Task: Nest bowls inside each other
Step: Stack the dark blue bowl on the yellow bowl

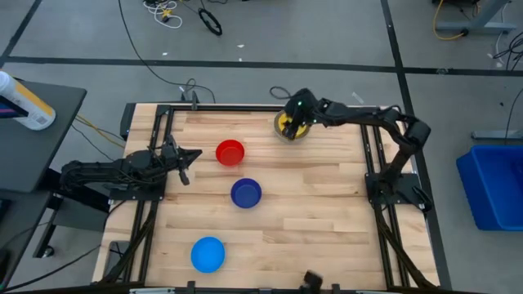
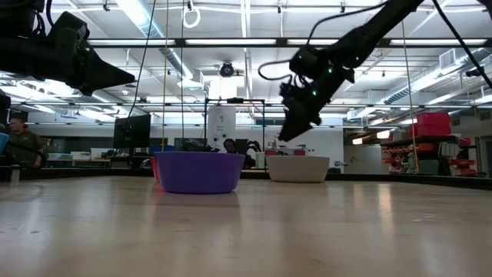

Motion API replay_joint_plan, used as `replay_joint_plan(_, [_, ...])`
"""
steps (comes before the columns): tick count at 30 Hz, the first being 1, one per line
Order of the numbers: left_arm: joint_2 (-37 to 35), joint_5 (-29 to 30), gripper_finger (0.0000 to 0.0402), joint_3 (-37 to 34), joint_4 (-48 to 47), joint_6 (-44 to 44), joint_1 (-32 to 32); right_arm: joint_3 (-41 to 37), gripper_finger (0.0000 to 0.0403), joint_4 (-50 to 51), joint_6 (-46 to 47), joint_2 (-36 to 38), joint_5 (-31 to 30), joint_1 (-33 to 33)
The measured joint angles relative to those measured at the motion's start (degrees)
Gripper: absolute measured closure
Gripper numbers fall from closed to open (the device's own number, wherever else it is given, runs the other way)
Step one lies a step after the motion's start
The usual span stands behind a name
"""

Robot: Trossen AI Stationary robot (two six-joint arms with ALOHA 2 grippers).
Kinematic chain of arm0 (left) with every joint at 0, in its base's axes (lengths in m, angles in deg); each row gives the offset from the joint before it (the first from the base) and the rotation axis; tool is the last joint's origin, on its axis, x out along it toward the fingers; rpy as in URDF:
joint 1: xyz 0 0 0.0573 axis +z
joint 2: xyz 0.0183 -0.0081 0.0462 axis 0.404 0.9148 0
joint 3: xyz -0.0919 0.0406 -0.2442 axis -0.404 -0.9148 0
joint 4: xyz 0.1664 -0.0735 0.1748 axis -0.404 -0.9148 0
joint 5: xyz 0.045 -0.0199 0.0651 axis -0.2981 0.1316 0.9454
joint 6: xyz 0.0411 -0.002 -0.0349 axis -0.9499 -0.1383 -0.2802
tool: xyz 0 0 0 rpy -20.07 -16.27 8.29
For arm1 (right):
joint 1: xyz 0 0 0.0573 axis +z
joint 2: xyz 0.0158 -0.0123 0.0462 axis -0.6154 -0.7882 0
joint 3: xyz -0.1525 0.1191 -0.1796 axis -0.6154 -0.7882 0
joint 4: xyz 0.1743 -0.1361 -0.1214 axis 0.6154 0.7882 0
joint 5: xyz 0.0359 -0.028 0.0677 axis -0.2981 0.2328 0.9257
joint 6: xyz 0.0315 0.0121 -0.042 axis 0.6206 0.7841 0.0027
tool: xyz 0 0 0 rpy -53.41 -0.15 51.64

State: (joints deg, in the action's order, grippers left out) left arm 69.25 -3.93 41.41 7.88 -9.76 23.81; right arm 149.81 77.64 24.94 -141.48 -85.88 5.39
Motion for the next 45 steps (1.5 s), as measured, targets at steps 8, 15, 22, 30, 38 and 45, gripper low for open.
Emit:
replay_joint_plan(8, [0.00, 0.88, 0.0380, 0.00, -0.26, -0.14, 0.00, 2.10, 0.0240, 3.48, 5.61, 0.47, 9.70, 15.01])
replay_joint_plan(15, [0.00, 0.87, 0.0380, 0.00, -0.28, 0.29, 0.00, 2.12, 0.0235, 2.43, 13.42, -0.31, 10.08, 24.68])
replay_joint_plan(22, [0.00, 0.67, 0.0380, 0.00, -0.20, 0.31, 0.00, 2.12, 0.0208, -2.31, 19.29, -6.13, 10.61, 26.71])
replay_joint_plan(30, [0.00, 0.67, 0.0380, 0.00, -0.26, 0.33, 0.00, 3.65, 0.0210, -5.36, 20.71, -11.66, 12.88, 26.51])
replay_joint_plan(38, [0.00, 0.67, 0.0380, 0.00, -0.28, 0.26, 0.00, 7.57, 0.0210, -5.02, 20.86, -14.99, 13.00, 26.53])
replay_joint_plan(45, [0.00, 0.67, 0.0380, 0.00, -0.31, 0.26, 0.01, 7.74, 0.0221, -4.77, 20.66, -17.24, 12.80, 26.71])
